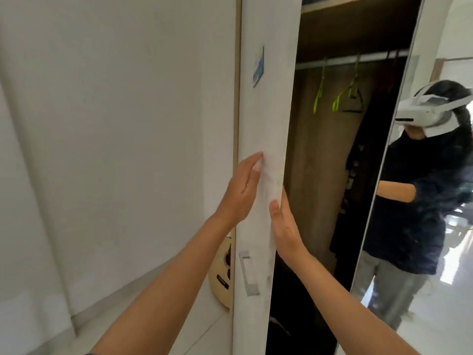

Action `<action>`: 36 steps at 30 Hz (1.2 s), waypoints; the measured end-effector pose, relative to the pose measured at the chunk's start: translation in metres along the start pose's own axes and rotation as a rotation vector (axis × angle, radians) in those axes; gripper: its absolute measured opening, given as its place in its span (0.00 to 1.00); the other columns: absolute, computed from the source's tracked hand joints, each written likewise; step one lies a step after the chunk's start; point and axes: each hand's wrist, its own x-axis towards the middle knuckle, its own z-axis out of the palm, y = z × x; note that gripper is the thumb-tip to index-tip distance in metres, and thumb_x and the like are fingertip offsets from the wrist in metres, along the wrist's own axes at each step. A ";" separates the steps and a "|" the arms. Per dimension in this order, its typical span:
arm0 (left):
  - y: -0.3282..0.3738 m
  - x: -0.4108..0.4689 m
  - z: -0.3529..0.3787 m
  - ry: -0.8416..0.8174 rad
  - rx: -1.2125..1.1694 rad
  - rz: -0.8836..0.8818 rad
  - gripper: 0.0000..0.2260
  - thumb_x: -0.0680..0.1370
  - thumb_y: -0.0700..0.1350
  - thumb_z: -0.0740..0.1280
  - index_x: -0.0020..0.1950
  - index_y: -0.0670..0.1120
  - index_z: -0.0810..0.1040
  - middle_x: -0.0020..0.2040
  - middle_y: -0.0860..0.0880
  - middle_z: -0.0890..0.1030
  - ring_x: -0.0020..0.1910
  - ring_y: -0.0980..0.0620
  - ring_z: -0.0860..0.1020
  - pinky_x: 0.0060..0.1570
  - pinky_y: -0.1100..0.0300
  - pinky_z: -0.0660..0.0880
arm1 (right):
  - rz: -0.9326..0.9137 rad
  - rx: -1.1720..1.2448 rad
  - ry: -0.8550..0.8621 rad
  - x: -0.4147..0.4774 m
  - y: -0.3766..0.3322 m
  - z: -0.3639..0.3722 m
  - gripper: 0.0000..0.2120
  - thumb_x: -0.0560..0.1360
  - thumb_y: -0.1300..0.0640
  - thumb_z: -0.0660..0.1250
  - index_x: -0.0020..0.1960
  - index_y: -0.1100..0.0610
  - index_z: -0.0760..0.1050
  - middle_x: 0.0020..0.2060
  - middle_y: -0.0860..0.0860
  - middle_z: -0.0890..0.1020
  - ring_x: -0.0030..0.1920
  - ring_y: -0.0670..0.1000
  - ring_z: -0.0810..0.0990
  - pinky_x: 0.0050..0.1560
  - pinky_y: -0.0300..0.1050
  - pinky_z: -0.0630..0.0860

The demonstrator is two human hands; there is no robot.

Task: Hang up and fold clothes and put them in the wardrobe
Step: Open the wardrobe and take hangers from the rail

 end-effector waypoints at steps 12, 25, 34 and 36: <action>0.047 0.044 -0.112 0.415 0.150 0.393 0.21 0.82 0.45 0.52 0.75 0.45 0.56 0.73 0.55 0.60 0.73 0.62 0.58 0.69 0.70 0.58 | -0.270 -0.317 -0.136 0.055 -0.003 0.092 0.39 0.68 0.23 0.45 0.70 0.33 0.28 0.74 0.37 0.33 0.75 0.42 0.35 0.76 0.57 0.43; -0.031 0.049 -0.221 0.523 0.641 0.272 0.25 0.82 0.40 0.54 0.76 0.42 0.45 0.78 0.43 0.50 0.74 0.61 0.47 0.68 0.77 0.45 | -0.452 -0.458 -0.133 0.124 0.034 0.207 0.32 0.75 0.31 0.40 0.72 0.37 0.27 0.74 0.43 0.30 0.74 0.49 0.28 0.71 0.43 0.26; -0.121 0.065 -0.262 0.634 0.991 0.227 0.29 0.81 0.46 0.56 0.77 0.41 0.44 0.77 0.46 0.42 0.76 0.56 0.43 0.71 0.71 0.48 | -0.494 -0.656 -0.103 0.202 0.072 0.237 0.30 0.79 0.45 0.48 0.75 0.41 0.35 0.75 0.45 0.33 0.75 0.48 0.32 0.71 0.42 0.28; -0.142 0.069 -0.269 0.616 1.114 0.181 0.29 0.81 0.48 0.55 0.77 0.40 0.45 0.77 0.43 0.42 0.77 0.49 0.43 0.75 0.57 0.46 | -0.460 -0.711 -0.088 0.220 0.076 0.235 0.29 0.78 0.44 0.46 0.75 0.42 0.37 0.74 0.43 0.32 0.74 0.47 0.30 0.71 0.44 0.28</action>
